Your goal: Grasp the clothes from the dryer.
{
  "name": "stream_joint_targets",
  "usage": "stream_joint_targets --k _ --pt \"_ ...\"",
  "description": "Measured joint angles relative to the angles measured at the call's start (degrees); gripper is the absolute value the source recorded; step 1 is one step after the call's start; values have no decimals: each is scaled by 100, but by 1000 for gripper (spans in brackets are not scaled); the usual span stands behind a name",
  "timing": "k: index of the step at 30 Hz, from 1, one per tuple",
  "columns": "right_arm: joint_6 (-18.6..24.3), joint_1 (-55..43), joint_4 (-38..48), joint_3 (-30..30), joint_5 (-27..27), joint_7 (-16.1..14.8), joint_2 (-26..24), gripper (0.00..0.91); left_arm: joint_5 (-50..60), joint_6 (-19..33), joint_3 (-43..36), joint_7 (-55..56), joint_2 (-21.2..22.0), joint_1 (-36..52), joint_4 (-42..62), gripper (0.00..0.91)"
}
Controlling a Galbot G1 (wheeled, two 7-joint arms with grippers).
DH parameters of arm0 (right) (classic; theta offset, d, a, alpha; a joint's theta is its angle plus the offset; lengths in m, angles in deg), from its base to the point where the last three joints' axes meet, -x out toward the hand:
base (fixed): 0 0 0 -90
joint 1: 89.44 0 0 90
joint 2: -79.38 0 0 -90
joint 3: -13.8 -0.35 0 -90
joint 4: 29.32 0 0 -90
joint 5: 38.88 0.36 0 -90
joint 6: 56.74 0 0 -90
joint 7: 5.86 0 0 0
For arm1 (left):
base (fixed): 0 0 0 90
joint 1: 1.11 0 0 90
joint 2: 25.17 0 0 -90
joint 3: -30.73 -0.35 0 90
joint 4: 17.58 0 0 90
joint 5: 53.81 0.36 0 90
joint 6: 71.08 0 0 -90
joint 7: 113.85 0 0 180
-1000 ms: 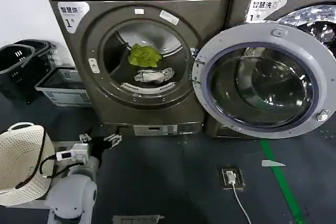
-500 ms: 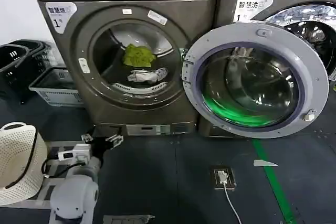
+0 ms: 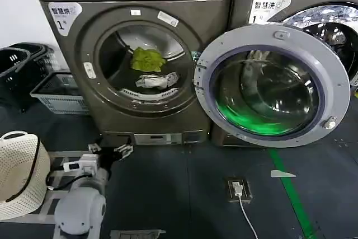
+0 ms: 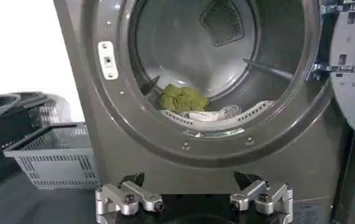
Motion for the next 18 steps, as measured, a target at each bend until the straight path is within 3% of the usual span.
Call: stream_joint_targets --k 18 --pt "66 -15 -6 55 56 59 29 907 105 0 -113 -60 34 -33 18 907"
